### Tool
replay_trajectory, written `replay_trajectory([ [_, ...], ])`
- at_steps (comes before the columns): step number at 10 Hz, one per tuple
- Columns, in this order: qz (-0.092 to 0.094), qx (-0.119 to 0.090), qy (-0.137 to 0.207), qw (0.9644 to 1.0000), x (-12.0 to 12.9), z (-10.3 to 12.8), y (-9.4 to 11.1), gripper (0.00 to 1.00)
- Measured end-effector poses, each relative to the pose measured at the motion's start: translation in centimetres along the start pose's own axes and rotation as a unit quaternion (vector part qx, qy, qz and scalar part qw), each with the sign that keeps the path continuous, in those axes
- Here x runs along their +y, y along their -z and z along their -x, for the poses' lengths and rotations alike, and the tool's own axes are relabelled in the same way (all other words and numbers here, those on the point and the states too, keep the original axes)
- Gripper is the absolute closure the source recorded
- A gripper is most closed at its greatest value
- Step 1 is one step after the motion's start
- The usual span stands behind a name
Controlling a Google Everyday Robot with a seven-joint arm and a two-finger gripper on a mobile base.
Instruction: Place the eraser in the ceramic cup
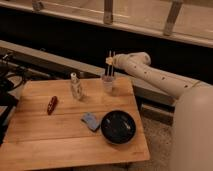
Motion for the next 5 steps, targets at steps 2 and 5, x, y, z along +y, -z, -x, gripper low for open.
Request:
replay_trajectory([
  [2,0.004,0.004,-0.018,0.9998,-0.3,-1.6,-0.6,0.20],
  [5,0.007,0.006,-0.034,0.9994,-0.8,-3.0,-1.4,0.20],
])
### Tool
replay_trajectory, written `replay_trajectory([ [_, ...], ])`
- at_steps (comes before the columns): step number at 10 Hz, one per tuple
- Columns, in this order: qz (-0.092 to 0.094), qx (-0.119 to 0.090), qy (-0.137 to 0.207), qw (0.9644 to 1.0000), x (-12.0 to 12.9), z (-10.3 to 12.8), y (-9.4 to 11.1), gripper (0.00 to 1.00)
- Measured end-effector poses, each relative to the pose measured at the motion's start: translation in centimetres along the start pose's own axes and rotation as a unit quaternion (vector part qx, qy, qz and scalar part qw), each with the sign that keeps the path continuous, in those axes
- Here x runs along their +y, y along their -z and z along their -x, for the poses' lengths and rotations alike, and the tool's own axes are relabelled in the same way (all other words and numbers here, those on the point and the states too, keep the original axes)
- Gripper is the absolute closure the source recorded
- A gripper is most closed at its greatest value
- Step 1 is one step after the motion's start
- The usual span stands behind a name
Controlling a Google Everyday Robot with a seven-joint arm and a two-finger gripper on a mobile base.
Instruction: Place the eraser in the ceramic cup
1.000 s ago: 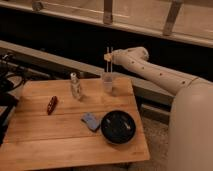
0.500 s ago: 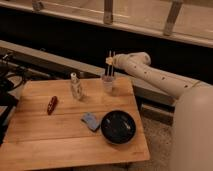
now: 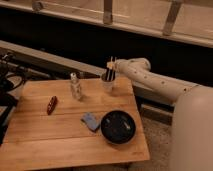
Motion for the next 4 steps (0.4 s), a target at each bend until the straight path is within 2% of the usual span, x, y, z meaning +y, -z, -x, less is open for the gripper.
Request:
replay_trajectory([
  [4,0.010,0.004,-0.007,0.9999,0.43,-1.20,-0.92,0.20],
])
